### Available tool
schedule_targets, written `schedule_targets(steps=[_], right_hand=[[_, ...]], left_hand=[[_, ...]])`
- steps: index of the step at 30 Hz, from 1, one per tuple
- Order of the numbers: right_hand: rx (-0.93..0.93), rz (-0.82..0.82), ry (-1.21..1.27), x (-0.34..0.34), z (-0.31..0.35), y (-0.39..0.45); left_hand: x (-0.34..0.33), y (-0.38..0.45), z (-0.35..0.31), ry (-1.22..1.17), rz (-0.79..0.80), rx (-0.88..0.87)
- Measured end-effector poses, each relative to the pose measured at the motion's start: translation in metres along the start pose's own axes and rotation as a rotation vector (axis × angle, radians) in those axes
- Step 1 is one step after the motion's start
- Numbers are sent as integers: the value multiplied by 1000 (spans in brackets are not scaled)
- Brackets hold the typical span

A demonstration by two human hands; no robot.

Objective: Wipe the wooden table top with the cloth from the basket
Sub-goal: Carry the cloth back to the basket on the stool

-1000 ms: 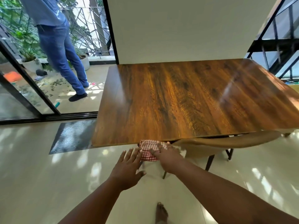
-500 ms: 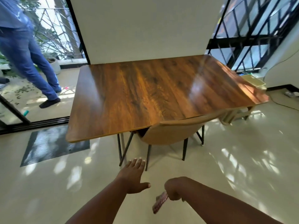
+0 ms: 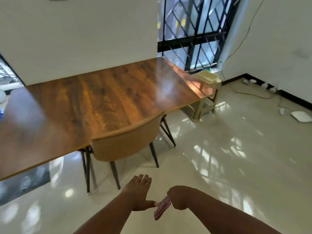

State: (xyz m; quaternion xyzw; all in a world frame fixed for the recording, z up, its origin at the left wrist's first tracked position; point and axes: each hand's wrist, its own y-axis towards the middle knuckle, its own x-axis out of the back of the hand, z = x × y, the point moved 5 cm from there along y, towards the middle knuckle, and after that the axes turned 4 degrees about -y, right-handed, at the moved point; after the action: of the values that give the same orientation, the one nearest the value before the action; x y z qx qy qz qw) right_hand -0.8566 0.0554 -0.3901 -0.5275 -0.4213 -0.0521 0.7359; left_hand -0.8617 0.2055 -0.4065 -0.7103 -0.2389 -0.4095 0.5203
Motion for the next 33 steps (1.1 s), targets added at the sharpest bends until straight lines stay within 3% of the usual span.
schedule_targets(steps=[3,12,22,33], right_hand=[[5,-22,-41,-16,-56,-16],[-192,-75,134,-44,-199,-45],[-282,-126,247,-16,-301,-28],[-423,-105,418,51,-421,-3]], left_hand=[[17,30,-46,13,2,-45],[57,113,-147,60,27,-150],[116,219,-170,83,14,-209],[236,371,-172,141,-69,-341]])
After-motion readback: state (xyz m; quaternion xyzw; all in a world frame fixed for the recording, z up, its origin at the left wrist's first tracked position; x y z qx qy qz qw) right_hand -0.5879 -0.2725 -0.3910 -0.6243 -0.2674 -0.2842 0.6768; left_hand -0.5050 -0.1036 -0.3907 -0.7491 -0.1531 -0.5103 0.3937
